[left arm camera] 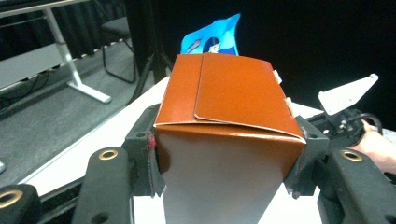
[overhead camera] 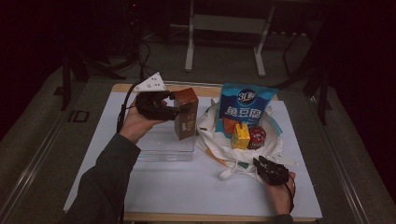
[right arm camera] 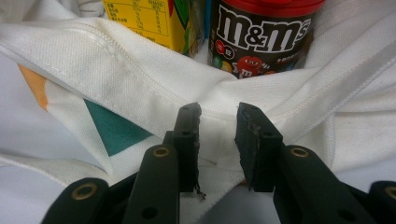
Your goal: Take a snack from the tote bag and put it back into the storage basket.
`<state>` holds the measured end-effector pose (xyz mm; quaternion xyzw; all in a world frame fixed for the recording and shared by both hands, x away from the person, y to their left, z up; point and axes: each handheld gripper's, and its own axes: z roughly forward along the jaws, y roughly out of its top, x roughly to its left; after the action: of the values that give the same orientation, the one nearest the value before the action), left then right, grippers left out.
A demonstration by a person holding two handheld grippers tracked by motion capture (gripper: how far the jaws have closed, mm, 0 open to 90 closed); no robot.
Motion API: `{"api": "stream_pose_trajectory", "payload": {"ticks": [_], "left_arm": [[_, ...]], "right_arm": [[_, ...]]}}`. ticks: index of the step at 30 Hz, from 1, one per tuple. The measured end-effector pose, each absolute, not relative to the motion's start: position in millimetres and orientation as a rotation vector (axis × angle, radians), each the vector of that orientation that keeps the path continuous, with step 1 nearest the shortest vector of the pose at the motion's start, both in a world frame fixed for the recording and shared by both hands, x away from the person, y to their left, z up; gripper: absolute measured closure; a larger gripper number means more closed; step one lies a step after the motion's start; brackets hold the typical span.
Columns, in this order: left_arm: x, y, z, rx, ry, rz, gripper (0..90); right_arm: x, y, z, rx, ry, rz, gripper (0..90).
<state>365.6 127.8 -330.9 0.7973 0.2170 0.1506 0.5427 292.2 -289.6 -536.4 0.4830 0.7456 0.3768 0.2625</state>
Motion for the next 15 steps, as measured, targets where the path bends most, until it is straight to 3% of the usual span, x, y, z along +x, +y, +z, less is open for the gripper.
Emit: {"api": "stream_pose_trajectory", "payload": {"ticks": [15], "left_arm": [[370.3,152.9,-341.0,1.884,0.567,0.363,42.2]], "right_arm": [[291.8,-288.8,-536.5,1.304,2.015,1.014,69.6]]}}
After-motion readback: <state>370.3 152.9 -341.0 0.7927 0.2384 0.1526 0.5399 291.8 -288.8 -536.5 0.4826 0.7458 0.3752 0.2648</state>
